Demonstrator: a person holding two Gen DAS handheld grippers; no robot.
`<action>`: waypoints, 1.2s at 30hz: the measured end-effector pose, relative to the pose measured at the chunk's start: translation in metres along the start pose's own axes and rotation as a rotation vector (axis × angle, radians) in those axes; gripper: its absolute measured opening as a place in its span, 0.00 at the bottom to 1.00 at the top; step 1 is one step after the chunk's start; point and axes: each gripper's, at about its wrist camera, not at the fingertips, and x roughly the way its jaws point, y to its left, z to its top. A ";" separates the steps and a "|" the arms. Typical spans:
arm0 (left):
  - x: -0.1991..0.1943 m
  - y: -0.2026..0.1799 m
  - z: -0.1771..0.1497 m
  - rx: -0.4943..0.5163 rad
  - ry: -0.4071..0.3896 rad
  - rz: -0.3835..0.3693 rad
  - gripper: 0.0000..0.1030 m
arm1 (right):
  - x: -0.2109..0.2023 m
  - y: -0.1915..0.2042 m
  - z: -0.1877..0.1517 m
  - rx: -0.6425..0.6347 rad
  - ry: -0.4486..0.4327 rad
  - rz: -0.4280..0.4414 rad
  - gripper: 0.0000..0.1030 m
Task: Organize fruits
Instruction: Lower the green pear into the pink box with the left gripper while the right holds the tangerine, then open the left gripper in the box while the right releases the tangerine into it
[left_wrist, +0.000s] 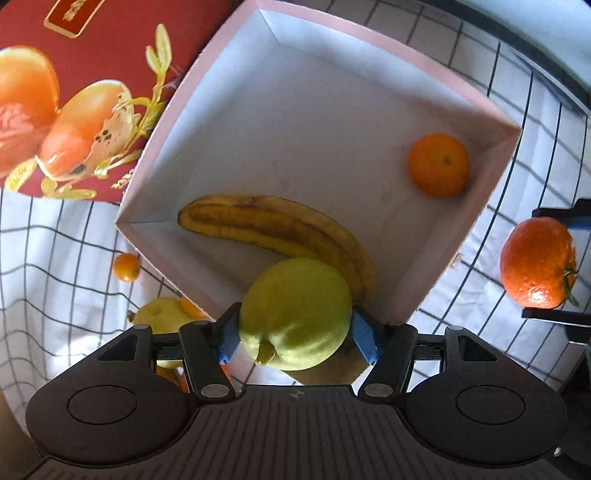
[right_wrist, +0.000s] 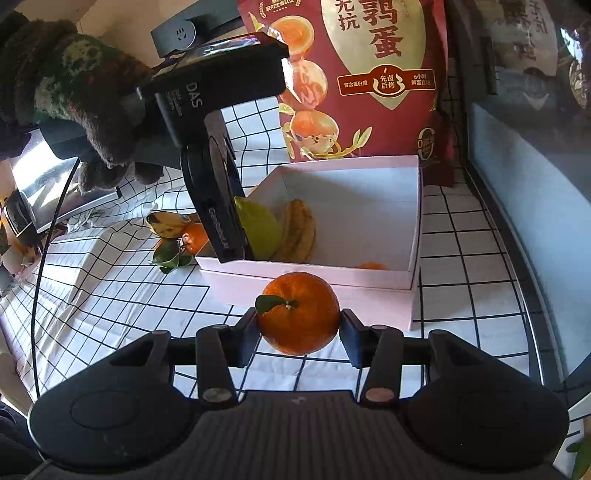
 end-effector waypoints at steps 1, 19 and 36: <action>-0.002 0.000 -0.001 -0.009 -0.006 -0.010 0.66 | 0.000 0.000 0.000 -0.003 0.000 -0.003 0.45; -0.031 0.008 -0.043 -0.179 -0.270 -0.061 0.55 | 0.011 -0.007 0.034 -0.038 -0.016 -0.043 0.45; -0.035 0.019 -0.215 -0.879 -0.760 -0.318 0.54 | 0.068 0.008 0.101 0.002 -0.005 0.030 0.45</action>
